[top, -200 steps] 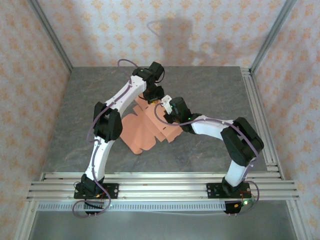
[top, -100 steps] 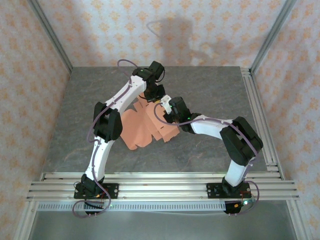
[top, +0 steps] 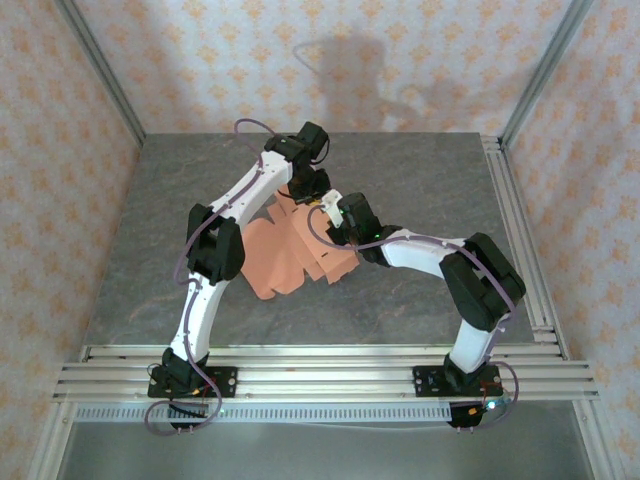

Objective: Fold the paper box

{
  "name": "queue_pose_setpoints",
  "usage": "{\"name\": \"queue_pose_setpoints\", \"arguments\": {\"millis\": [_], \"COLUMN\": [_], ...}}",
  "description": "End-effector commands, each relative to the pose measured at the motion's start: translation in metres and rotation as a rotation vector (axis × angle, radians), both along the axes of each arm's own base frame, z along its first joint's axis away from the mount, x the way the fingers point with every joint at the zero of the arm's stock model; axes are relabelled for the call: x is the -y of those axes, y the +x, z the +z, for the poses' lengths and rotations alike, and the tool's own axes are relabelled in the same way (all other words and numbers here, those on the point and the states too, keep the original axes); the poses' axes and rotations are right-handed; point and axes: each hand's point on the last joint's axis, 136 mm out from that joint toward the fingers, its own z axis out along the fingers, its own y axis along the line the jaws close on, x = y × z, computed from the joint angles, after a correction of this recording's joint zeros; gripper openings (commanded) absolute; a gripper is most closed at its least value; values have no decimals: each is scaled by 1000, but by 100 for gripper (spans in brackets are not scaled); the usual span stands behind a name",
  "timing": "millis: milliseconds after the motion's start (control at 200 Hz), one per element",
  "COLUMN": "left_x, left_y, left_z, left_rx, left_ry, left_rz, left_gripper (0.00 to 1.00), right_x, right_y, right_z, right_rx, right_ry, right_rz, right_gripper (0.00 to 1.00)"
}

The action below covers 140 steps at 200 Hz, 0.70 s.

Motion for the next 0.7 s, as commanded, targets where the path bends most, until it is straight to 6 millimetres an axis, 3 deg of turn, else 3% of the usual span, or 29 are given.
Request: {"name": "queue_pose_setpoints", "arguments": {"millis": [0, 85, 210, 280, 320, 375, 450, 696], "left_x": [6, 4, 6, 6, 5, 3, -4, -49], "left_y": [-13, -12, -12, -13, -13, -14, -14, -12], "left_z": [25, 26, 29, 30, 31, 34, 43, 92], "left_rx": [23, 29, 32, 32, 33, 41, 65, 200], "left_ry": [-21, -12, -22, -23, -20, -16, 2, 49], "left_rz": [-38, -35, -41, -43, -44, -42, -25, 43], "left_gripper": [30, 28, 9, 9, 15, 37, 55, 89], "right_x": [-8, -7, -6, -5, -5, -4, -2, 7], "right_y": [8, 8, 9, 9, 9, 8, 9, 10], "right_z": [13, 13, 15, 15, 16, 16, 15, 13], "right_rx": [28, 25, 29, 29, 31, 28, 27, 24], "right_ry": [18, 11, 6, 2, 2, -1, -10, -17], "right_rz": [9, 10, 8, 4, 3, -2, -12, -36], "right_gripper": [0, 0, 0, 0, 0, 0, 0, 0]}}
